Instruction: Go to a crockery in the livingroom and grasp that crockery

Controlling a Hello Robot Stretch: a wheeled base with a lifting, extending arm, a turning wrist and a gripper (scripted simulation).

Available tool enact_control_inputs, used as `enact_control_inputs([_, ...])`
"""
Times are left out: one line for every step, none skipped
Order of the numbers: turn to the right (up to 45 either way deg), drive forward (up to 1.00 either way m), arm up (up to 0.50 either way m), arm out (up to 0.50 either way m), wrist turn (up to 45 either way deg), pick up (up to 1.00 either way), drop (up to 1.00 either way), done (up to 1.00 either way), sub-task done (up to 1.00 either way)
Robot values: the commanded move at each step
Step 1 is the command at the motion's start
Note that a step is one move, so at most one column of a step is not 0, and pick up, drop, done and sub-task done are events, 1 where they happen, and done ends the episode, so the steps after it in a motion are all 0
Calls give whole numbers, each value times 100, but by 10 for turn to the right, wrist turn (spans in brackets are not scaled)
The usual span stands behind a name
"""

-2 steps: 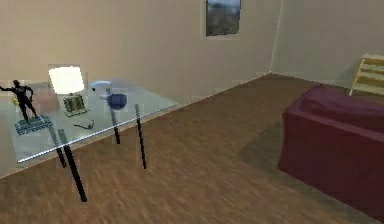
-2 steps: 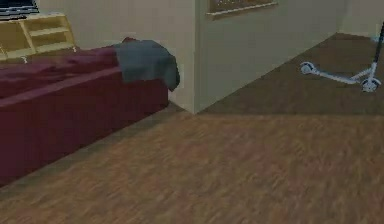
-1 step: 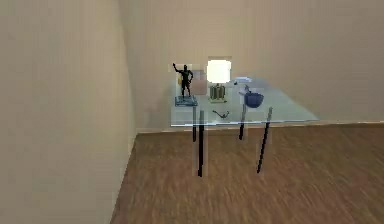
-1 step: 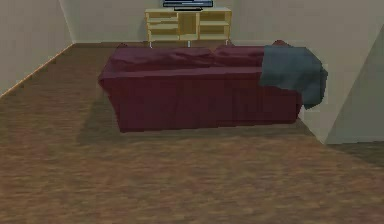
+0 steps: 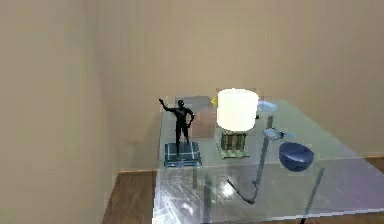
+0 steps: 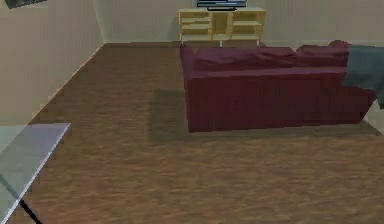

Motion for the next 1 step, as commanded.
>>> enact_control_inputs([-450,0,0,0,0,0,0,0,0])
